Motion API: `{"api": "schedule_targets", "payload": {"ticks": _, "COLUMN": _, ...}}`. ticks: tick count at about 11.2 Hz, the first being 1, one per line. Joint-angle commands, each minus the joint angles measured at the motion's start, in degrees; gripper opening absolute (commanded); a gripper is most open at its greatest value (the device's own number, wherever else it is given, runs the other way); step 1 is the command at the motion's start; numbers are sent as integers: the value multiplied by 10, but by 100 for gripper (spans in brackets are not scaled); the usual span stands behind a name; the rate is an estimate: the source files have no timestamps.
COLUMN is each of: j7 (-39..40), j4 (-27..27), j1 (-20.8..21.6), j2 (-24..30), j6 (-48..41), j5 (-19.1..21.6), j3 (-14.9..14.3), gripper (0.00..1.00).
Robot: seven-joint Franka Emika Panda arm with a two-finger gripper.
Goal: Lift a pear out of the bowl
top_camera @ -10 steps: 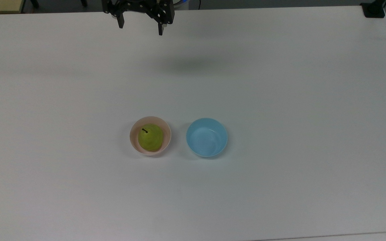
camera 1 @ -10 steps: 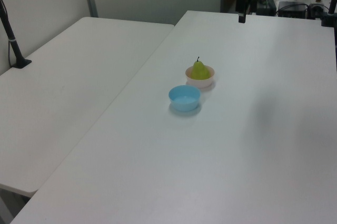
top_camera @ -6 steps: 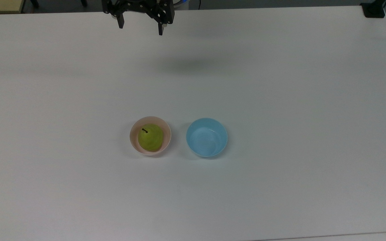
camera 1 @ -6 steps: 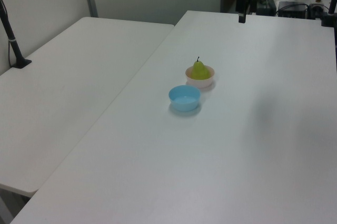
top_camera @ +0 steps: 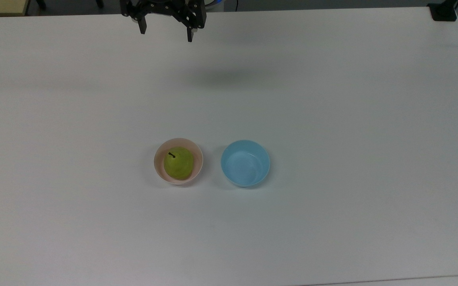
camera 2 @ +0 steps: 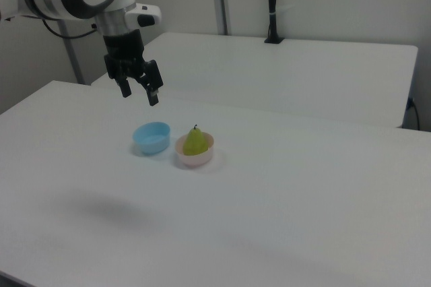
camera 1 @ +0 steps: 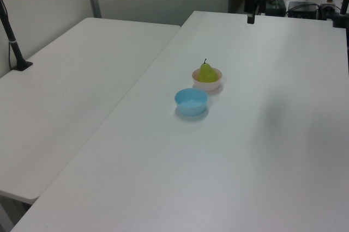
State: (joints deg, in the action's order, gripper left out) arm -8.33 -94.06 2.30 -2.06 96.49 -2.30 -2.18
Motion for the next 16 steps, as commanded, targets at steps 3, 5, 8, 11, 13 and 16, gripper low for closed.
{"api": "schedule_targets", "payload": {"ticks": 3, "j7": 66, "j4": -9, "j1": -13, "j2": -7, "j6": 57, "j5": 7, "j3": -2, "gripper": 100}}
{"api": "schedule_targets", "payload": {"ticks": 5, "j7": 107, "j4": -5, "j1": -19, "j2": -25, "j6": 96, "j5": 9, "j3": -2, "gripper": 100}}
{"api": "schedule_targets", "payload": {"ticks": 8, "j7": 119, "j4": 3, "j1": -22, "j2": -73, "j6": 161, "j5": 11, "j3": -2, "gripper": 100}}
{"api": "schedule_targets", "payload": {"ticks": 11, "j7": 126, "j4": 4, "j1": -20, "j2": -122, "j6": 232, "j5": 10, "j3": -2, "gripper": 100}}
{"api": "schedule_targets", "payload": {"ticks": 13, "j7": 122, "j4": 4, "j1": -16, "j2": -157, "j6": 282, "j5": 6, "j3": -1, "gripper": 100}}
{"api": "schedule_targets", "payload": {"ticks": 16, "j7": 121, "j4": 4, "j1": -13, "j2": -202, "j6": 338, "j5": 5, "j3": 0, "gripper": 100}}
